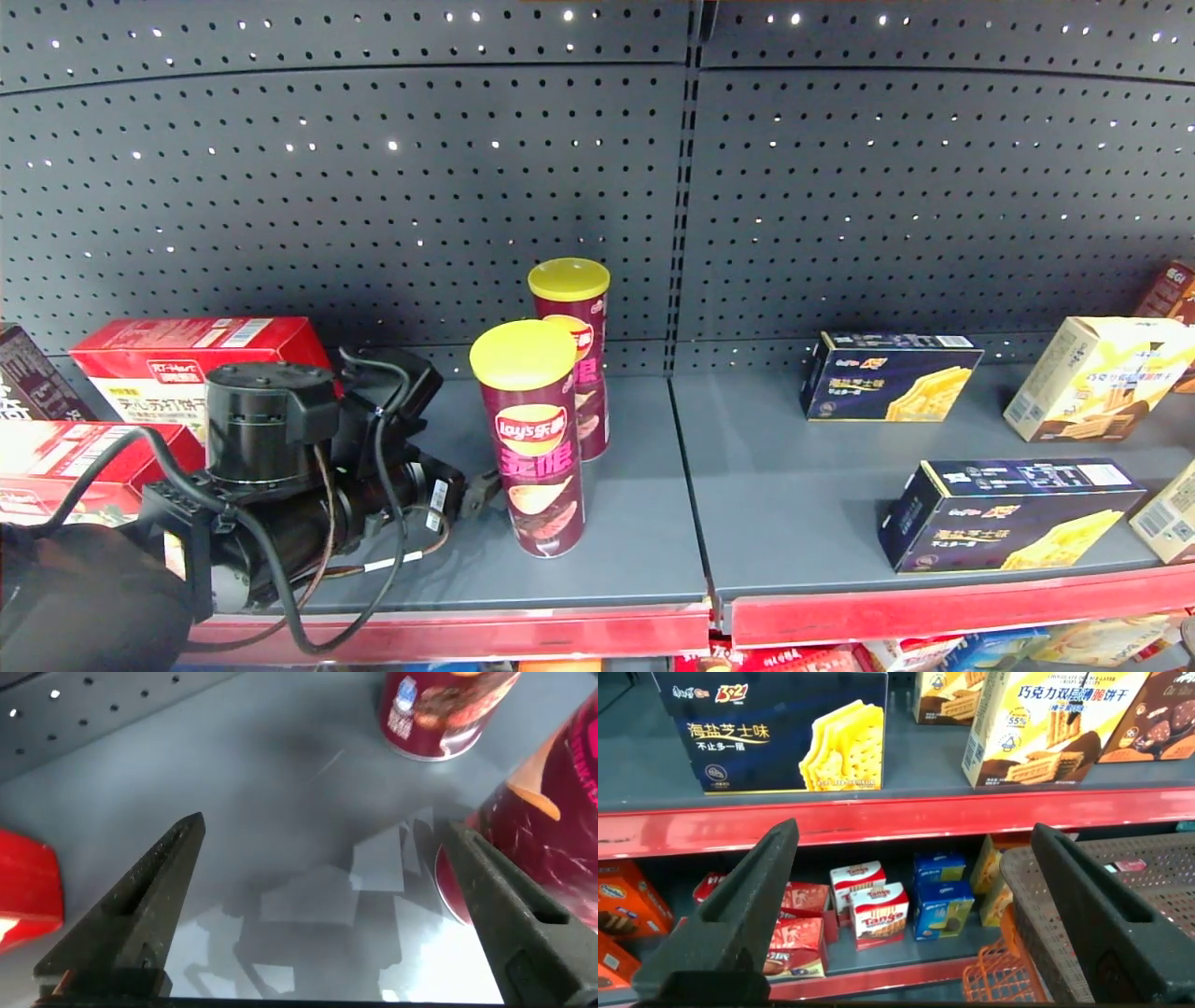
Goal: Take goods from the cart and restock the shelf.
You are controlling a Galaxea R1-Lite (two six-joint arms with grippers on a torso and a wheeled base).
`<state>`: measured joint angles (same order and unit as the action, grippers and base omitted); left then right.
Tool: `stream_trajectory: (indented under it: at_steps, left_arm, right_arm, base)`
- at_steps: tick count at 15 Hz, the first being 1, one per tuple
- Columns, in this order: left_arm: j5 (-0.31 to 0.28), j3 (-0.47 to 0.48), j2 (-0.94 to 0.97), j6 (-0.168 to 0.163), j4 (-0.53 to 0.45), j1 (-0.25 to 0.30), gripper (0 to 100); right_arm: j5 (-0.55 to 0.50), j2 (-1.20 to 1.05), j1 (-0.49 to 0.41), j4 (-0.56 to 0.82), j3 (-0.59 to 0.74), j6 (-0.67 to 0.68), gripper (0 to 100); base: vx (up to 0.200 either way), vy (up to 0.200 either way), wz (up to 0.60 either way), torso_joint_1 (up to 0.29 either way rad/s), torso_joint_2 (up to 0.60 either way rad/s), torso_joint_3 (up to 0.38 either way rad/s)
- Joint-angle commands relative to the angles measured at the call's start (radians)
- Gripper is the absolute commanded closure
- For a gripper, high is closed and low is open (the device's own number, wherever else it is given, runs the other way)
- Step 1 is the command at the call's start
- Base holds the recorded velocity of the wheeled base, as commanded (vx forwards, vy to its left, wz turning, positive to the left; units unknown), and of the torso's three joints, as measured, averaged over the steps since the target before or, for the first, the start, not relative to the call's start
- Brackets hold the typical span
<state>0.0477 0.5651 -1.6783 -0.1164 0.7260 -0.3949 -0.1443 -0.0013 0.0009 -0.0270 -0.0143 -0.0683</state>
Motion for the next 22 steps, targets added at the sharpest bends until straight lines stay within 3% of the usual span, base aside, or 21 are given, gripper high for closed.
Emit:
stream_trajectory:
  at_steps: [1,22]
  left_arm:
    - [-0.002,0.009,-0.006,0.0,0.001,-0.007,0]
    - [-0.003,0.022,-0.006,0.004,0.003,-0.082,0]
  right_arm:
    - [0.0,0.001,0.001,-0.001,0.0,-0.001,0]
    - [0.002,0.001,0.001,-0.001,-0.001,-0.002,0]
  base:
    - [0.0,0.0,0.0,0.0,0.0,0.0]
    - [0.0,0.0,0.0,0.0,0.0,0.0]
